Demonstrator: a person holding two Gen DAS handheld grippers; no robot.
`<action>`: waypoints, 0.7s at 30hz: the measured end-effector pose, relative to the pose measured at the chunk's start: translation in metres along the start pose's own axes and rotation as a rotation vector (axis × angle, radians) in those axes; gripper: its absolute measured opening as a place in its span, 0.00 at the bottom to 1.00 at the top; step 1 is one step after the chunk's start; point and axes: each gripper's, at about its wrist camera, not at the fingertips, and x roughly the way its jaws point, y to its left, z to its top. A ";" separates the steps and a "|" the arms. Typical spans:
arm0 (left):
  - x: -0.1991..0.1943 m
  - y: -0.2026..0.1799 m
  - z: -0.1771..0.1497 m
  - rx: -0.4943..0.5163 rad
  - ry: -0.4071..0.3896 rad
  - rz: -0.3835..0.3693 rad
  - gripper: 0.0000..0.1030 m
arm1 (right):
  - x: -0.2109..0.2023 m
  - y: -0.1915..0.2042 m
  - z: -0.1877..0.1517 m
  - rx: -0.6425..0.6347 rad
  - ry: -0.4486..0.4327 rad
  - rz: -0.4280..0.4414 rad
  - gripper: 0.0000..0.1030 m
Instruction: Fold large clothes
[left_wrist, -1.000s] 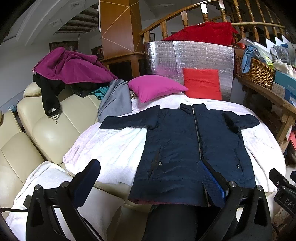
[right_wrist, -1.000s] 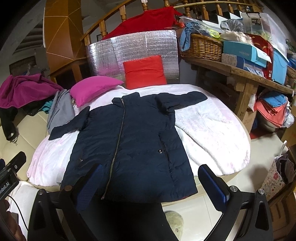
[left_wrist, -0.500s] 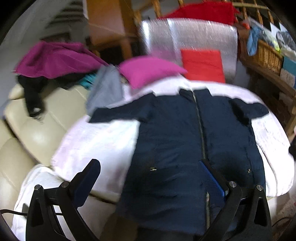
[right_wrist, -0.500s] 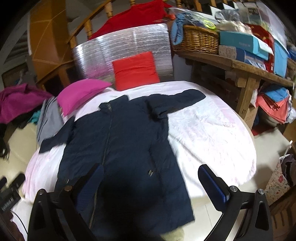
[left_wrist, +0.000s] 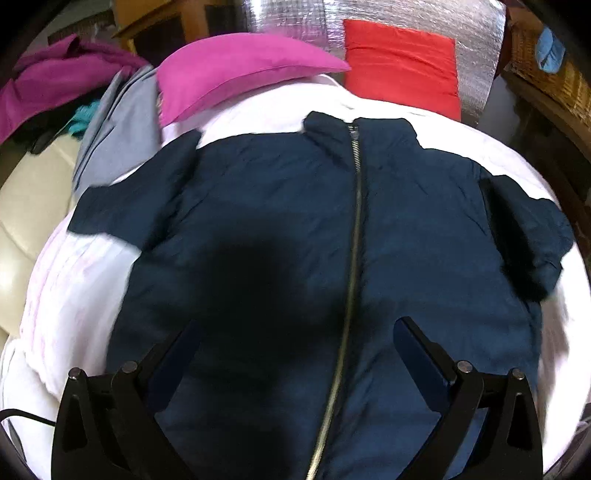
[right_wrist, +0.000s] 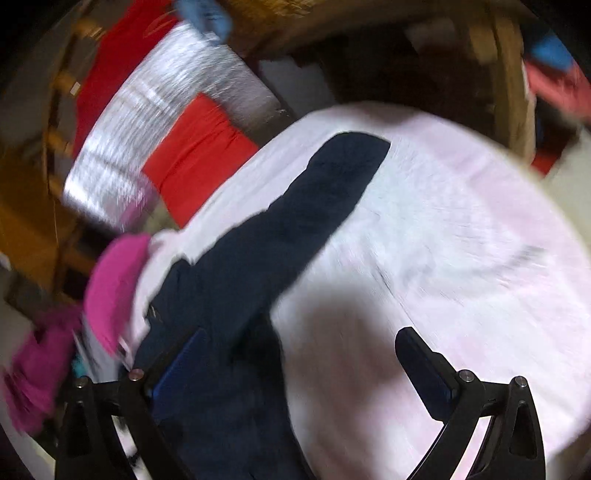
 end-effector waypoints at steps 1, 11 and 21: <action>0.012 -0.008 0.003 0.013 0.003 0.012 1.00 | 0.017 -0.003 0.012 0.028 0.013 0.021 1.00; 0.068 -0.016 -0.002 0.041 0.028 -0.008 1.00 | 0.139 -0.030 0.061 0.316 0.067 0.084 0.88; 0.077 -0.002 -0.004 -0.002 0.058 -0.089 1.00 | 0.117 0.041 0.056 0.091 -0.051 0.122 0.26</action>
